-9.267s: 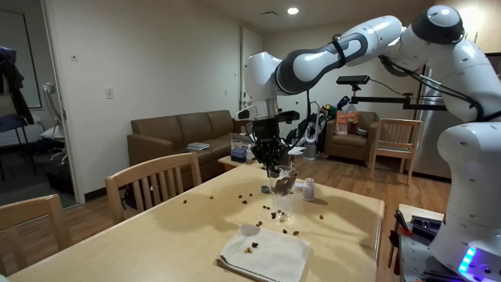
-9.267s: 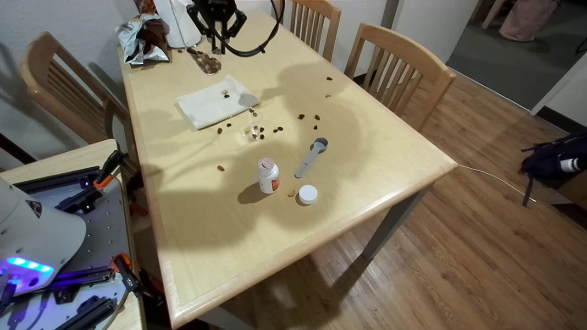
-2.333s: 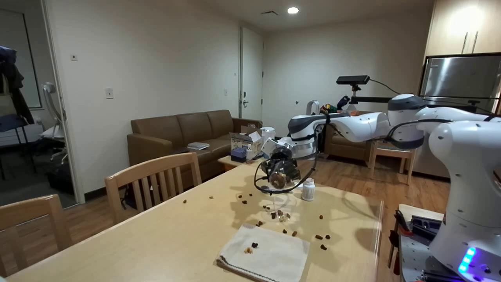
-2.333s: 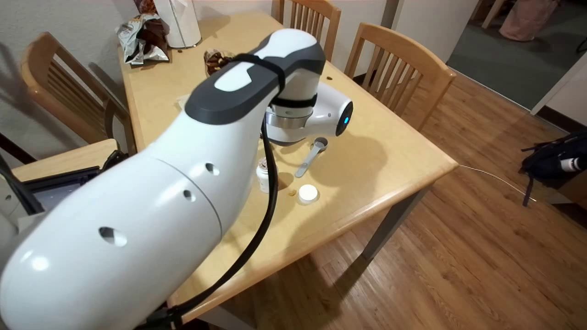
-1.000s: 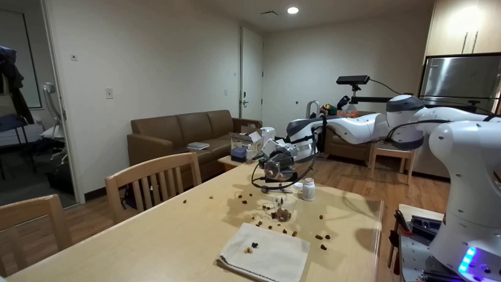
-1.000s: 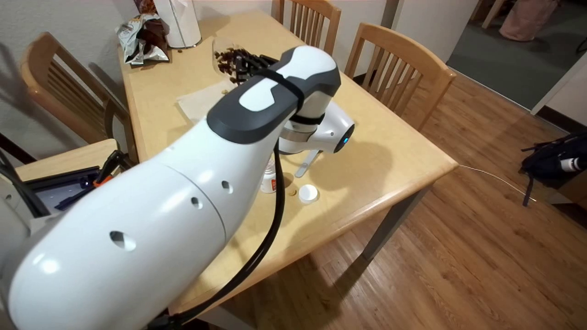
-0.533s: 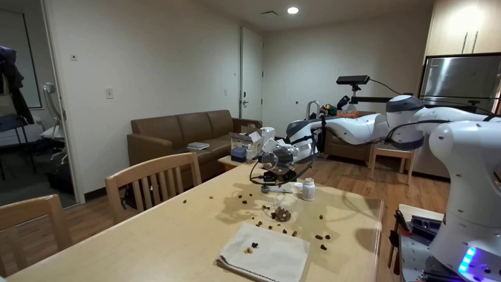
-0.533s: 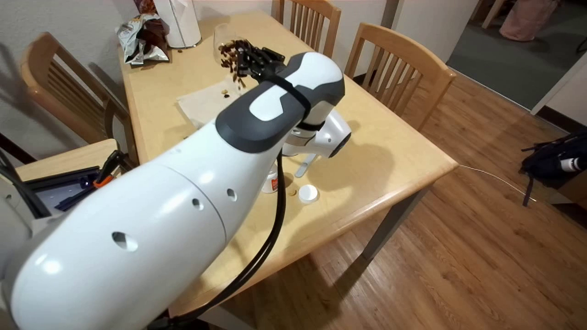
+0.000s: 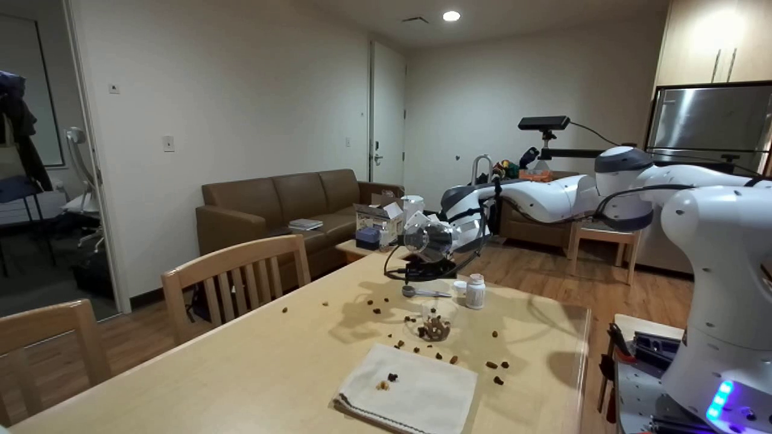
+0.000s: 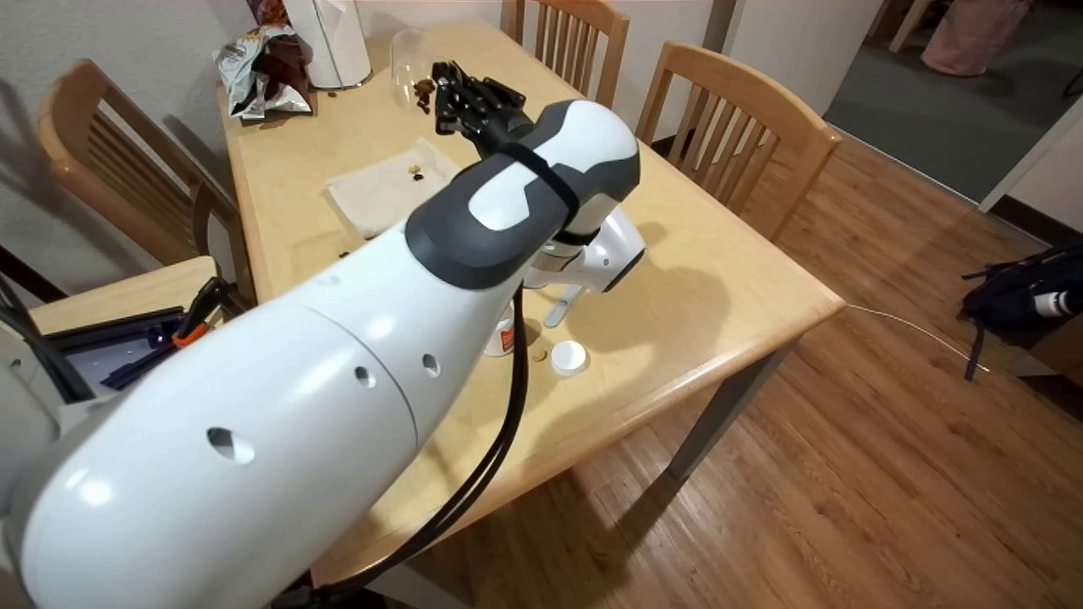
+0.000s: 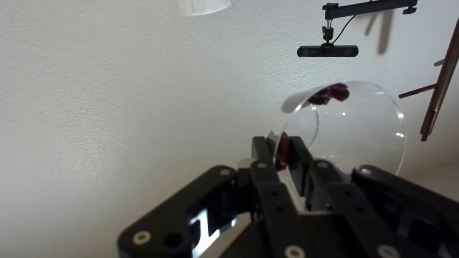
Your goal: Pour the contents from one clear cup to the other
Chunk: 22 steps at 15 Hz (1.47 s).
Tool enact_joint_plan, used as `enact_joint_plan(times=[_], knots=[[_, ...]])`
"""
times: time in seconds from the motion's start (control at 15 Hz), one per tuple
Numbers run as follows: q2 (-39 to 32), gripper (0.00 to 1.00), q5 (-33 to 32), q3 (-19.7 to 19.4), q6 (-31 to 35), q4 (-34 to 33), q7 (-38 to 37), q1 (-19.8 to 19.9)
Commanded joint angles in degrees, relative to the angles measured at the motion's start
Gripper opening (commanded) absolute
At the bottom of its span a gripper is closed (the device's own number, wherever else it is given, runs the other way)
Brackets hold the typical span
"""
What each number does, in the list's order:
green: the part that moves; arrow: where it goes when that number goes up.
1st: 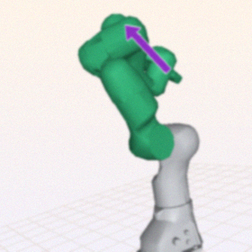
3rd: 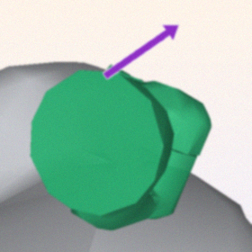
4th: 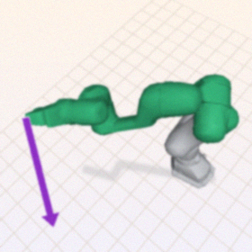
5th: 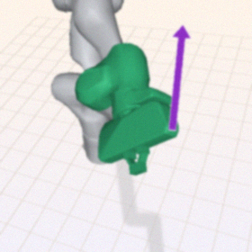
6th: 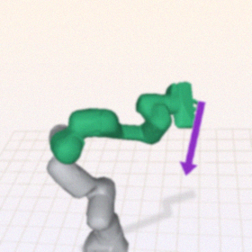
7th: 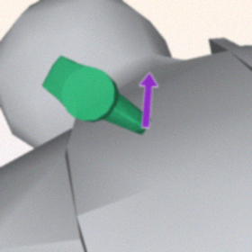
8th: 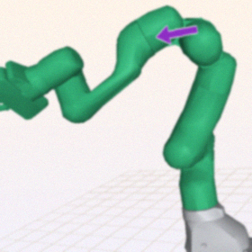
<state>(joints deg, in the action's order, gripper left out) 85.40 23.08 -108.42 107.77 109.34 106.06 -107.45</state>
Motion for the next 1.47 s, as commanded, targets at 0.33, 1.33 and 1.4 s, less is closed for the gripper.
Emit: enact_joint_plan(times=[0.33,1.33,1.4], knots=[[-3.86,0.6,-18.29,3.62,16.18,5.97,-9.67,0.44],[-22.45,1.0,-37.82,10.77,41.23,18.67,-34.08,-1.86],[-24.28,1.0,-38.42,11.05,41.6,18.93,-35.3,-1.78]])
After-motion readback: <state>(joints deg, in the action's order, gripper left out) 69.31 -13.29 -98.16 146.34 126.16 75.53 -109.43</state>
